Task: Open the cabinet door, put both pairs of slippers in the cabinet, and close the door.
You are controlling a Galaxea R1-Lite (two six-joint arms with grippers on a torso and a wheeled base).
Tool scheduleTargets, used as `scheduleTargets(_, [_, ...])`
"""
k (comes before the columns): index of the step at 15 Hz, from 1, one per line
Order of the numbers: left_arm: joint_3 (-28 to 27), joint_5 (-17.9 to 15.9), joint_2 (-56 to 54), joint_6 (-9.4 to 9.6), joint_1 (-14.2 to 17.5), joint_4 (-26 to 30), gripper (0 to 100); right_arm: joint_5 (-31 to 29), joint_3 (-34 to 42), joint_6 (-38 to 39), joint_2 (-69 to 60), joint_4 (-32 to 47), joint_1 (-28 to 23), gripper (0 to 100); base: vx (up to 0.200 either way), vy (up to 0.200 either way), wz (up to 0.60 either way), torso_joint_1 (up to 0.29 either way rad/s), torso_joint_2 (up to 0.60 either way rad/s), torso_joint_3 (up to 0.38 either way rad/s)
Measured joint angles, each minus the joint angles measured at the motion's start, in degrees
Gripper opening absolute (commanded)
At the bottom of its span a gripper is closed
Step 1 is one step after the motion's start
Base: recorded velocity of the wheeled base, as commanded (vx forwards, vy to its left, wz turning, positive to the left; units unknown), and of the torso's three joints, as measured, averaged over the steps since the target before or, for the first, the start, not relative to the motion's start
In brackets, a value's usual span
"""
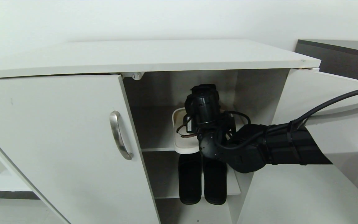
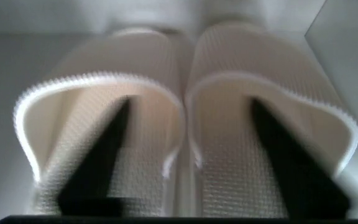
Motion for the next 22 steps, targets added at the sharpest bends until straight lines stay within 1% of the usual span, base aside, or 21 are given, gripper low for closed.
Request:
scheduleTargets(3, [0.0,0.0,0.0,-0.02,0.0,0.0,0,-0.4,6.7,0.0,-3.0,-1.8,1.6,100,0.000,0.000,0.00,0.000,0.00,0.000])
scheduleTargets(9, [0.0,0.0,0.0,-0.02,0.0,0.0,0,-0.3,24.4,-1.1,-13.4,-14.8,5.2,100,0.000,0.000,0.00,0.000,0.00,0.000])
scheduleTargets(12, [0.0,0.0,0.0,-0.02,0.0,0.0,0,1.0,34.0,-1.4,-18.7,-18.0,8.6,100,0.000,0.000,0.00,0.000,0.00,0.000])
scheduleTargets(13, [0.0,0.0,0.0,0.00,0.0,0.0,0,2.0,36.7,-1.5,-20.5,-18.6,9.9,0,0.000,0.000,0.00,0.000,0.00,0.000])
scheduleTargets(16, [0.0,0.0,0.0,-0.02,0.0,0.0,0,3.3,40.5,-1.8,-23.7,-19.0,11.7,0,0.000,0.000,0.00,0.000,0.00,0.000])
scheduleTargets(21, [0.0,0.0,0.0,0.00,0.0,0.0,0,3.7,41.5,-1.9,-24.3,-19.1,11.9,0,0.000,0.000,0.00,0.000,0.00,0.000])
scheduleTargets(22, [0.0,0.0,0.0,-0.02,0.0,0.0,0,3.7,41.5,-1.9,-24.3,-19.1,11.9,0,-0.200,0.000,0.00,-0.002,0.00,-0.002])
